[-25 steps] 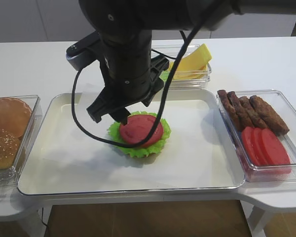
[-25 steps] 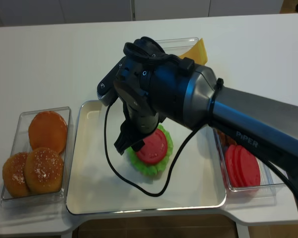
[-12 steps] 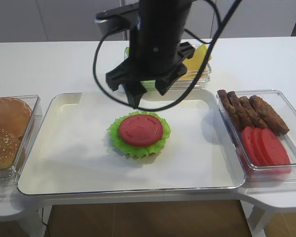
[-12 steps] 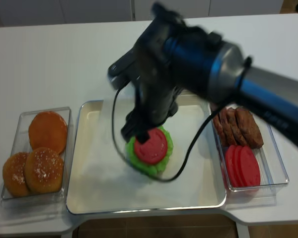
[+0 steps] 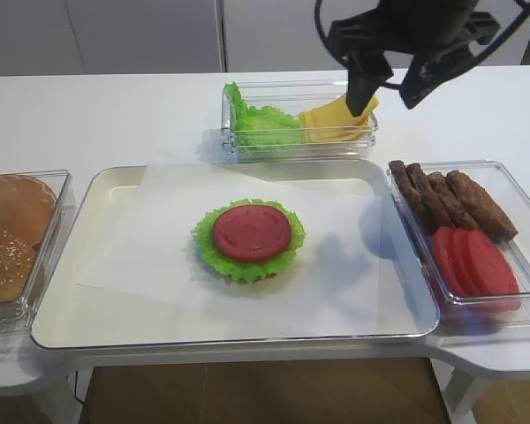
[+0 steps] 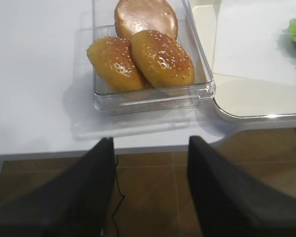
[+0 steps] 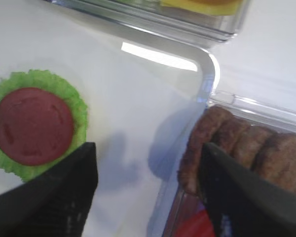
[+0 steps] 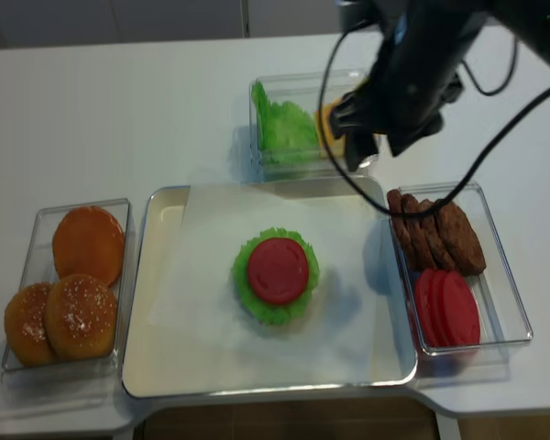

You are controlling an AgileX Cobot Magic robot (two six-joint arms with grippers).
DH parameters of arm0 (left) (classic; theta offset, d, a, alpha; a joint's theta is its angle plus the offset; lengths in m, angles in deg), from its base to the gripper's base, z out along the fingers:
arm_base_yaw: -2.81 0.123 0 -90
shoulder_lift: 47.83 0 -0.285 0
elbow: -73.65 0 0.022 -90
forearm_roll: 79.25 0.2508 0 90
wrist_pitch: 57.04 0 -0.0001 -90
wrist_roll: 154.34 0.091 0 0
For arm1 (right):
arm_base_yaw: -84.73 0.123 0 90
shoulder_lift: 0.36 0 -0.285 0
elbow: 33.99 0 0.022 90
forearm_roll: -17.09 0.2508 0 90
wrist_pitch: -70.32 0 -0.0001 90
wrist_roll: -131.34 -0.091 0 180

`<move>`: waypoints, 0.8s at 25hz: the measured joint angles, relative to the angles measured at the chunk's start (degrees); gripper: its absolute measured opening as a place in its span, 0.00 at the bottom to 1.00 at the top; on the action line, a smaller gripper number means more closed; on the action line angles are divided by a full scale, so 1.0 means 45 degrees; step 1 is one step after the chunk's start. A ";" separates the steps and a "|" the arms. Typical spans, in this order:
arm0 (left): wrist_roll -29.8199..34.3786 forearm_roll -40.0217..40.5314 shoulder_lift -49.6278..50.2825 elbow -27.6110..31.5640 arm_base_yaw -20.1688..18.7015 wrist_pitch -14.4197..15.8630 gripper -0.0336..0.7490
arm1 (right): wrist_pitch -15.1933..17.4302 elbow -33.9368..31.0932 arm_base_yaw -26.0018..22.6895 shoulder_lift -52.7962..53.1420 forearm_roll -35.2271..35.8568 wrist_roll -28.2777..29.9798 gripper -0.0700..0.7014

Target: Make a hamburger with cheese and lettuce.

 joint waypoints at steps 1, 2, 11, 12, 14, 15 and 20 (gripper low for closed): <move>0.0000 0.0000 0.0000 0.0000 0.0000 0.0000 0.50 | 0.0027 -0.0029 -0.0273 0.0107 0.0087 0.0000 0.72; 0.0000 0.0000 0.0000 0.0000 0.0000 0.0000 0.50 | 0.0056 -0.0137 -0.0473 0.0272 0.0155 0.0000 0.71; 0.0000 0.0000 0.0000 0.0000 0.0000 0.0000 0.50 | 0.0109 -0.2459 -0.1585 0.2341 0.0245 0.0000 0.70; 0.0000 0.0000 0.0000 0.0000 0.0000 0.0000 0.50 | 0.0109 -0.2825 -0.1696 0.2768 0.0194 0.0000 0.70; 0.0000 0.0000 0.0000 0.0000 0.0000 0.0000 0.50 | 0.0109 -0.3476 -0.1905 0.3622 0.0137 0.0000 0.70; 0.0000 0.0000 0.0000 0.0000 0.0000 0.0000 0.50 | 0.0109 -0.3843 -0.2049 0.4130 0.0088 0.0000 0.70; 0.0000 0.0000 0.0000 0.0000 0.0000 0.0000 0.50 | 0.0181 -0.5633 -0.2536 0.6738 -0.0181 -0.0081 0.70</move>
